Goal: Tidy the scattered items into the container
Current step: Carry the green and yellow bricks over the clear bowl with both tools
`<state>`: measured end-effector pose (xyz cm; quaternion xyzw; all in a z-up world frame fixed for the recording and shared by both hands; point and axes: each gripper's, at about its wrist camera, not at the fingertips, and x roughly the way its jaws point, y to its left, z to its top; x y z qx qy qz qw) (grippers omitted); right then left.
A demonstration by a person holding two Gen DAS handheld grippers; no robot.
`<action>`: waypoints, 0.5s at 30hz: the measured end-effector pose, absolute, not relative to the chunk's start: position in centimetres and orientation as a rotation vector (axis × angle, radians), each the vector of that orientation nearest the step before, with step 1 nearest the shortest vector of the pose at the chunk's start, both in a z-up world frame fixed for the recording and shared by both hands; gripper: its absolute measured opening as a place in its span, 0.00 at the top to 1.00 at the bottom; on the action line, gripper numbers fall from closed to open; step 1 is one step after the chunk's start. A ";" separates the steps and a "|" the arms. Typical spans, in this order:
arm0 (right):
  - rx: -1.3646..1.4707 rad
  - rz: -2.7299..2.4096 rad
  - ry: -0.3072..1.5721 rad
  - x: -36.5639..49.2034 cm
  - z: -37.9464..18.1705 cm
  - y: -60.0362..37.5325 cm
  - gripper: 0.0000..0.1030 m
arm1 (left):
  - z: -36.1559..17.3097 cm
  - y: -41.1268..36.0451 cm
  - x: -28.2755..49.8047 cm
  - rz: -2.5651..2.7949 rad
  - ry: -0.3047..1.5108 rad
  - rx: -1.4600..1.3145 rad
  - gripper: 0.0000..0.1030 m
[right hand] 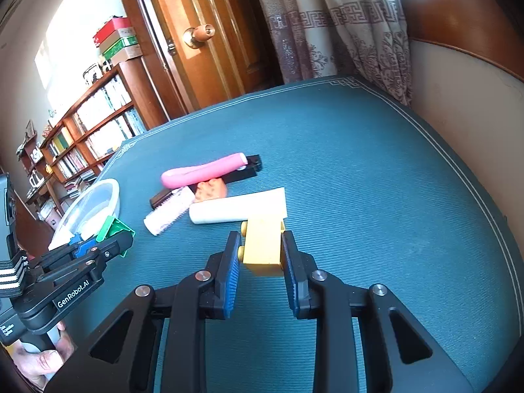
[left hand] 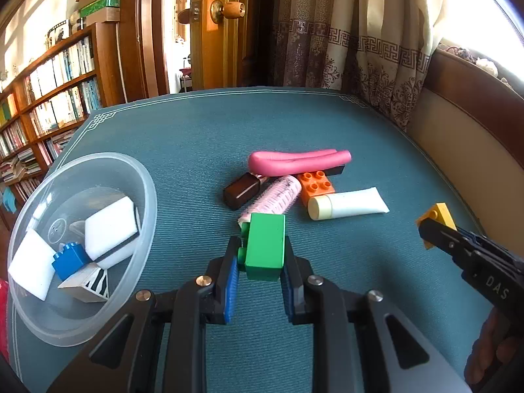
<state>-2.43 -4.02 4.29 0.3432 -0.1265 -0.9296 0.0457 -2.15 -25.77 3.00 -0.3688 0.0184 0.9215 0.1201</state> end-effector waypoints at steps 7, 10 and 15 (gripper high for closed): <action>1.037 -2.799 -0.337 -2.9 4.6 -6.8 0.74 | 3.8 -28.9 -1.3 2.739 0.016 -1.064 0.75; 1.034 -2.780 -0.317 -3.1 4.8 -8.0 0.74 | 4.1 -30.4 -1.0 2.767 -0.001 -1.059 0.75; 1.035 -2.752 -0.274 -3.3 4.9 -10.0 0.74 | 4.5 -33.0 -0.9 2.810 -0.044 -1.053 0.75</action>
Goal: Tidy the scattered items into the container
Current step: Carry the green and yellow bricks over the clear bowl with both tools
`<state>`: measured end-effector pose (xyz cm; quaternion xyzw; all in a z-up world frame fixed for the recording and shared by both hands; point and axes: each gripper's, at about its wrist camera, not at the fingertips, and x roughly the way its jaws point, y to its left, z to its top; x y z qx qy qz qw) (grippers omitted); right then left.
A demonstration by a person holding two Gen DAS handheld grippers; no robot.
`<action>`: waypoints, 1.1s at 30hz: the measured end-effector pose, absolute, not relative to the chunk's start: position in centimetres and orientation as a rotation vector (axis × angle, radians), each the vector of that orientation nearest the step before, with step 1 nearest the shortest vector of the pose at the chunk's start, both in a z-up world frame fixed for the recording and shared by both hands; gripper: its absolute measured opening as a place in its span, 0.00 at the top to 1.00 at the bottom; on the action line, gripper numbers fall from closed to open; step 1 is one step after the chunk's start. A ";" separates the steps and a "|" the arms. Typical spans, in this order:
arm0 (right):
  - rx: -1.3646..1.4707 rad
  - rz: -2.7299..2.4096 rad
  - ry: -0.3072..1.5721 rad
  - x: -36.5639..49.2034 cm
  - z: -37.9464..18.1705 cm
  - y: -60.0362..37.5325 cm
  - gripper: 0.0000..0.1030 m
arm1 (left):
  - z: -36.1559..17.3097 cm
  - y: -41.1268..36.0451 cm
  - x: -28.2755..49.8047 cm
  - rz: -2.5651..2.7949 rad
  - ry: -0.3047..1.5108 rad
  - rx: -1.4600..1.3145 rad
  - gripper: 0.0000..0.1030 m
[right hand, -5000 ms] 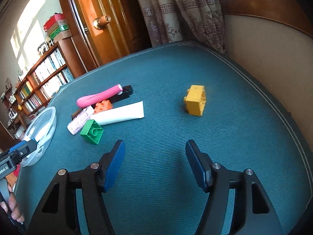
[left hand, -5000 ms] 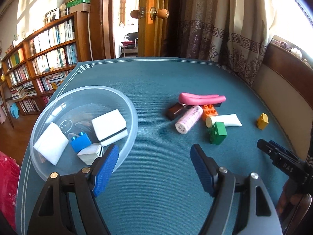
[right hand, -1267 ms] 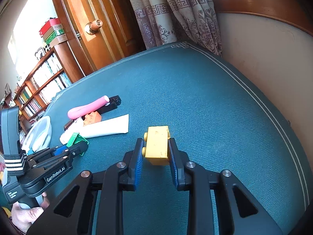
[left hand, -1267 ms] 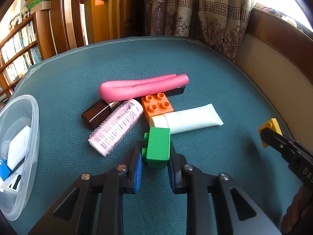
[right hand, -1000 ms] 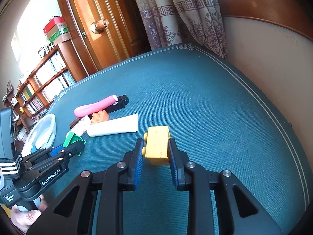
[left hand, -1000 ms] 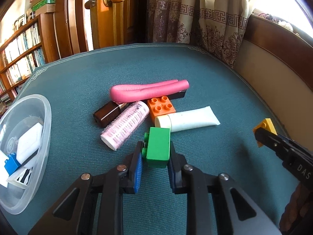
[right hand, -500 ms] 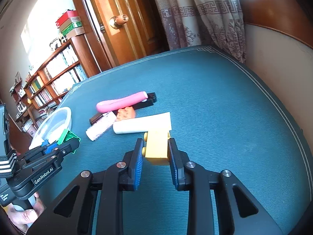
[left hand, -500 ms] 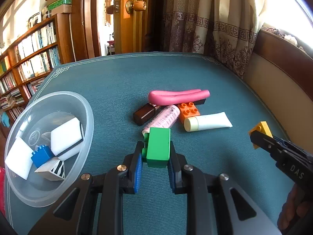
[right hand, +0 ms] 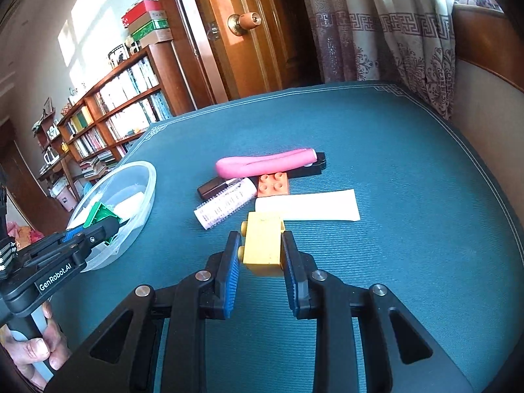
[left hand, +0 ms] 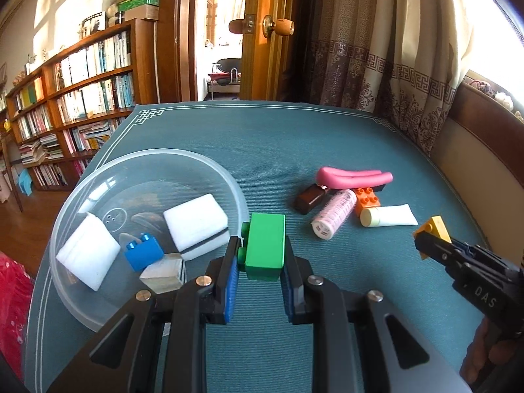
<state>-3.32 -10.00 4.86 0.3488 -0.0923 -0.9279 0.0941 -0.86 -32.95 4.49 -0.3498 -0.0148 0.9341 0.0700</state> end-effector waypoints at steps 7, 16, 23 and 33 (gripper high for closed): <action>1.032 -2.712 -0.233 -3.7 5.0 -12.7 0.74 | 4.5 -35.8 -0.5 2.861 -0.067 -1.055 0.75; 1.030 -2.658 -0.172 -4.0 4.9 -16.0 0.74 | 3.8 -38.5 -0.4 2.897 -0.096 -1.085 0.75; 1.034 -2.633 -0.143 -4.4 4.9 -17.5 0.74 | 3.0 -39.9 -0.8 2.903 -0.125 -1.114 0.75; 1.039 -2.597 -0.109 -4.9 4.7 -19.6 0.74 | 2.9 -40.9 -1.1 2.900 -0.147 -1.109 0.75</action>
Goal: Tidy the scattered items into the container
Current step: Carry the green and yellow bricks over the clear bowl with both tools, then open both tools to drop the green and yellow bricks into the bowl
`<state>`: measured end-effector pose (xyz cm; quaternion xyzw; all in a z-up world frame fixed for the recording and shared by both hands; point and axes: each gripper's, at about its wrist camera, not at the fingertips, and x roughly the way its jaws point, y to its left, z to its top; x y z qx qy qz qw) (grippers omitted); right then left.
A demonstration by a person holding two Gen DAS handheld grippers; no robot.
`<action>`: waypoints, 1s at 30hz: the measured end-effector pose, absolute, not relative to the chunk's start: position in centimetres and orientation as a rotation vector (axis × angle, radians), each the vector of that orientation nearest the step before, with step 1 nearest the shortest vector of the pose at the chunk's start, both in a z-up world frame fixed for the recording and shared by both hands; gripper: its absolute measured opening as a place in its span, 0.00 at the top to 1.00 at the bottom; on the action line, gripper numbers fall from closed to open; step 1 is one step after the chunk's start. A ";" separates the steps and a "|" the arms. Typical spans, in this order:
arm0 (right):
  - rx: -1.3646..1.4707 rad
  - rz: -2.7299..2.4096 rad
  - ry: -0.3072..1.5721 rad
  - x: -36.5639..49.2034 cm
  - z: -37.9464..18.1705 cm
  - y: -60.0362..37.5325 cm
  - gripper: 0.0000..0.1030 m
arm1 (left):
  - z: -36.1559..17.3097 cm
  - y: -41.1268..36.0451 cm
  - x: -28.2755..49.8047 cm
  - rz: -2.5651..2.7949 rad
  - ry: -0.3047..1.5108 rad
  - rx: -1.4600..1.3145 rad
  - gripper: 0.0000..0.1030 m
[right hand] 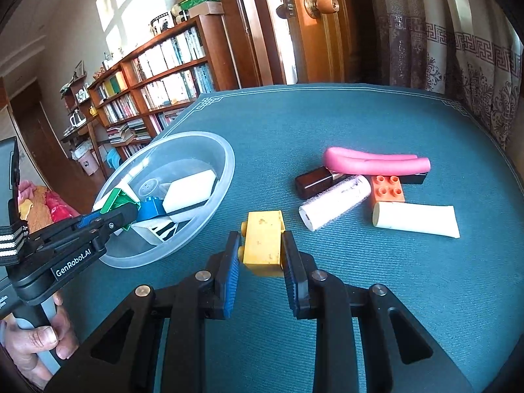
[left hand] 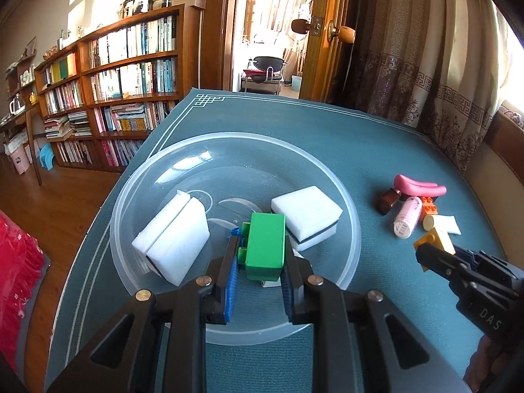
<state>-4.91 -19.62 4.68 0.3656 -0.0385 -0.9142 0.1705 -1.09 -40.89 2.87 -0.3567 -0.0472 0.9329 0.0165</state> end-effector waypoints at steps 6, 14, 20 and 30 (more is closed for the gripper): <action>1.029 -2.580 -0.093 -5.2 4.9 -20.8 0.74 | 2.6 -41.3 -1.2 2.897 -0.162 -1.126 0.75; 1.026 -2.556 -0.081 -5.5 5.0 -22.1 0.74 | 2.5 -42.2 -1.2 2.891 -0.197 -1.134 0.75; 1.023 -2.536 -0.066 -5.8 5.0 -23.3 0.74 | 2.3 -42.4 -1.2 2.884 -0.216 -1.141 0.75; 1.004 -2.504 -0.020 -6.5 5.2 -25.6 0.74 | 3.0 -43.4 -0.6 2.888 -0.245 -1.115 0.55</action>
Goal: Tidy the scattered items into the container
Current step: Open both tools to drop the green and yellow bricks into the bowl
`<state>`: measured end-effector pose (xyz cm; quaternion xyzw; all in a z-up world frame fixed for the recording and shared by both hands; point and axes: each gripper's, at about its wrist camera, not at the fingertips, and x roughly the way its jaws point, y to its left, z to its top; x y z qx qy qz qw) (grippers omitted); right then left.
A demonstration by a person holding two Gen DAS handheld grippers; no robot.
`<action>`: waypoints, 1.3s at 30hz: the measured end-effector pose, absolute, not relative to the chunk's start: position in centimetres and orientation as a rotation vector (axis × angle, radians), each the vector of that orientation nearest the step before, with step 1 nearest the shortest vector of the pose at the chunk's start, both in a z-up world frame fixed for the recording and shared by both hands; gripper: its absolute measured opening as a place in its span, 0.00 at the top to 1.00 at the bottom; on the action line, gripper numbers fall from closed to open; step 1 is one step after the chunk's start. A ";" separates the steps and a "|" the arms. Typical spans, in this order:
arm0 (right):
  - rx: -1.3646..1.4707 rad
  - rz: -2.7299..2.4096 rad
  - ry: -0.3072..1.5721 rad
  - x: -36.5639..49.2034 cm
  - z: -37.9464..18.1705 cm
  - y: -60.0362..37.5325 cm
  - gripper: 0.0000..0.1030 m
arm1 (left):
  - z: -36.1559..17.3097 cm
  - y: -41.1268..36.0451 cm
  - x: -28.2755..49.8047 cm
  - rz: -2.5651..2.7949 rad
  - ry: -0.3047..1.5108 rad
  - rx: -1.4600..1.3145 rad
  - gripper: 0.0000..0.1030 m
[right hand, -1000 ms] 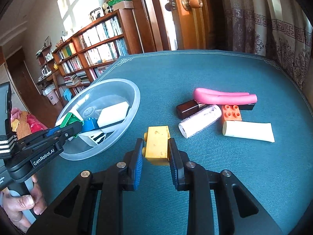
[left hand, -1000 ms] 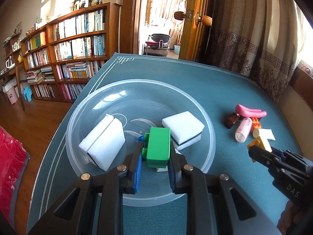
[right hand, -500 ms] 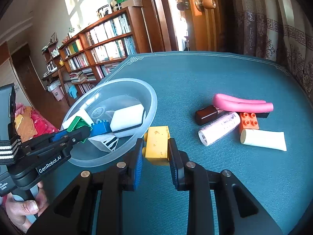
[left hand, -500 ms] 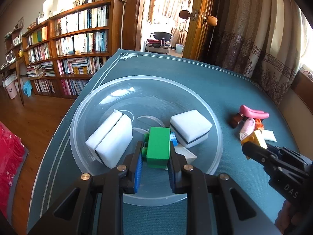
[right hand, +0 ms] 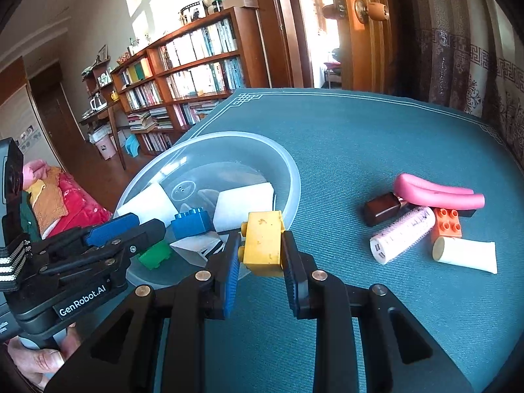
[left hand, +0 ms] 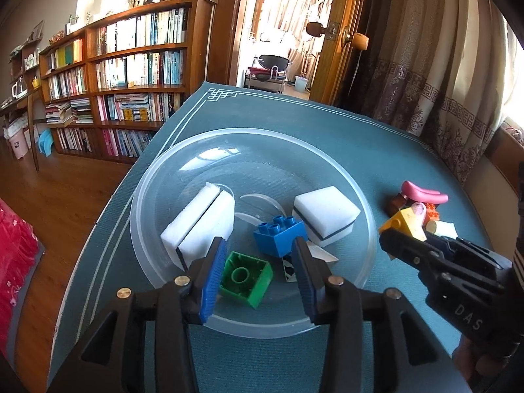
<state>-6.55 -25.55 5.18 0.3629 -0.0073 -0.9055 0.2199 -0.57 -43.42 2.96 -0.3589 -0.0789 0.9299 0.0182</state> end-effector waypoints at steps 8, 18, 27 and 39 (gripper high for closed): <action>1.004 -2.486 0.005 -6.8 4.9 -26.8 0.74 | 3.4 -44.2 -0.1 2.922 -0.247 -1.092 0.46; 0.988 -2.475 0.044 -7.4 4.6 -27.8 0.74 | 4.2 -45.3 0.7 2.988 -0.238 -1.045 0.26; 1.007 -2.429 0.078 -8.0 3.5 -29.4 0.74 | 4.0 -46.4 1.1 3.000 -0.291 -1.052 0.22; 0.992 -2.459 0.126 -9.5 2.7 -30.6 0.75 | 3.7 -47.0 1.1 2.995 -0.321 -1.073 0.19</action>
